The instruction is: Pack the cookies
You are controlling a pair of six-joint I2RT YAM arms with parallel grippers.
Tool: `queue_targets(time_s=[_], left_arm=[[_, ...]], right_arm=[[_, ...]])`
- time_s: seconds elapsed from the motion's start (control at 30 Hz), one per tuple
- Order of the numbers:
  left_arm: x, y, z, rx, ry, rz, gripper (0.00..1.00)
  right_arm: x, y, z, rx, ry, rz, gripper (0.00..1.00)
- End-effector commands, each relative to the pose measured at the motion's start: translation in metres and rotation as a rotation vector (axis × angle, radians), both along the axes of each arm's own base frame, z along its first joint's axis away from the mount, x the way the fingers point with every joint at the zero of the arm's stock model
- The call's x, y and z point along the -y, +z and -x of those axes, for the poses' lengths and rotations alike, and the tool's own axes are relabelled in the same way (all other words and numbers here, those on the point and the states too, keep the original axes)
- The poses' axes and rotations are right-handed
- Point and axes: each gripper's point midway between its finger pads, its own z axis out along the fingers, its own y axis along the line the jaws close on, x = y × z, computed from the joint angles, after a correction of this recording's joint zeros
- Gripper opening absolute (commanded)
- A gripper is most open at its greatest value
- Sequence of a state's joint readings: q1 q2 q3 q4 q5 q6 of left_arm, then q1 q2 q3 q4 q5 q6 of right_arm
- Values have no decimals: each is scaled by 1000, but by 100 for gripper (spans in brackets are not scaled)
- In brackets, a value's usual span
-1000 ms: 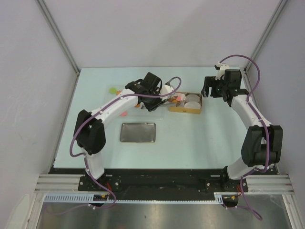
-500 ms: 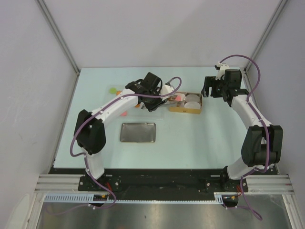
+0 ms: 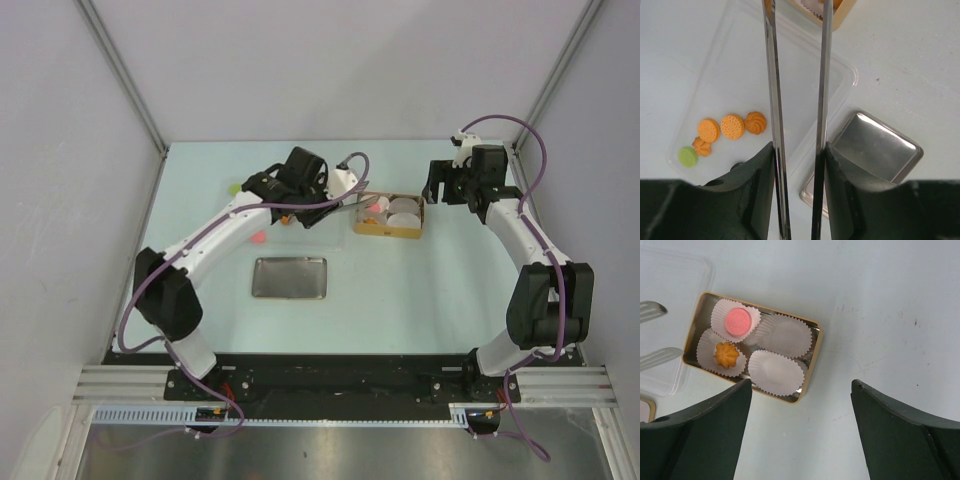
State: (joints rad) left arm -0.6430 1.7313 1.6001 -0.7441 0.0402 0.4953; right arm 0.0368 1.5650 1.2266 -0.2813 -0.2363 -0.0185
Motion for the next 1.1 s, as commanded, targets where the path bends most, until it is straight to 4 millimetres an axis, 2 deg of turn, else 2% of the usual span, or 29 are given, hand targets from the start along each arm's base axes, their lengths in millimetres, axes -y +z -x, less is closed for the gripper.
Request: queue_targets(time_s=[0.0,0.23,0.27,0.3,0.43,0.73,1.07], left_arm=[[-26,36,2,81,62,57,45],[-90,35,9,83,168,55,46],[-102,27,10,69,191,46,46],[-109,31,13,80,199,51,46],[-136,23,16,70,253,53,46],[-174,-3,8,33,366,42,46],[-202,-29,5,-9,418,29,46]], right_arm=[[0,7,-2,22,8,-7,84],[0,7,-2,24,12,-9,84],[0,7,-3,27,12,-9,84],[0,6,-3,24,12,-9,84],[-2,5,-4,23,18,-13,84],[-4,2,-3,16,29,-16,84],[-4,-1,-3,8,31,-16,84]])
